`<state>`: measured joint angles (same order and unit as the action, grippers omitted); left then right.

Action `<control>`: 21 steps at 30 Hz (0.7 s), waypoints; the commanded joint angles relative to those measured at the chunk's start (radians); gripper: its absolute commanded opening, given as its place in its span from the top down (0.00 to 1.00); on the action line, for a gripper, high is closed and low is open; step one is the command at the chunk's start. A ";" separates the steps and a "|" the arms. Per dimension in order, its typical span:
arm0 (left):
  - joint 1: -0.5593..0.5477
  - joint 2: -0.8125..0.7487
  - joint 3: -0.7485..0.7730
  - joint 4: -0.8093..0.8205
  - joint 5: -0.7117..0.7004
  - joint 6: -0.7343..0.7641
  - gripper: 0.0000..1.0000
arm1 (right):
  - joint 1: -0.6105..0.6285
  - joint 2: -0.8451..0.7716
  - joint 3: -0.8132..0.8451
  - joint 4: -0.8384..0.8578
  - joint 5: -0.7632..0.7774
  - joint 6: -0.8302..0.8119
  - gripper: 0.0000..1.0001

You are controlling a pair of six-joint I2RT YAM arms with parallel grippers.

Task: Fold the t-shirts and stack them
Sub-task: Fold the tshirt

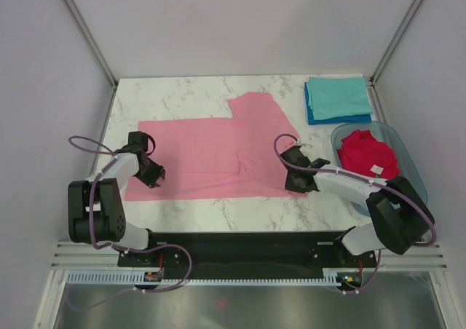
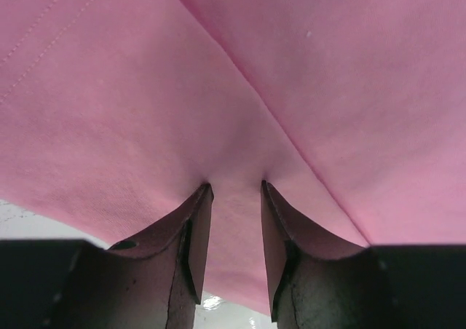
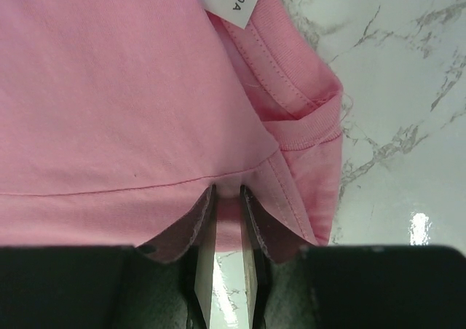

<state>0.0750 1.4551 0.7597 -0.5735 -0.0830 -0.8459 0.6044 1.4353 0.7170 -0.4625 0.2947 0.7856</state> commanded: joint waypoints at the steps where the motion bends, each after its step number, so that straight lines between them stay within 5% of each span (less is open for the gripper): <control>1: 0.037 0.022 -0.016 -0.038 -0.106 -0.107 0.60 | -0.003 -0.010 -0.027 -0.019 0.032 0.020 0.73; 7: 0.045 0.047 0.016 -0.091 -0.159 -0.134 0.59 | -0.003 -0.004 -0.040 -0.015 0.041 0.023 0.73; 13: 0.045 -0.036 0.125 -0.100 -0.060 -0.067 0.53 | -0.005 -0.039 0.048 -0.051 0.017 -0.041 0.67; 16: 0.048 -0.073 0.228 -0.097 -0.086 -0.058 0.39 | -0.038 0.008 0.182 -0.054 -0.012 -0.101 0.63; 21: 0.078 0.008 0.449 -0.062 -0.074 0.014 0.38 | -0.110 0.148 0.505 -0.028 0.010 -0.213 0.60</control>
<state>0.1295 1.4422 1.0855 -0.6823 -0.1307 -0.8982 0.5304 1.5322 1.0473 -0.5438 0.2783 0.6701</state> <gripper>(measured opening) 0.623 0.393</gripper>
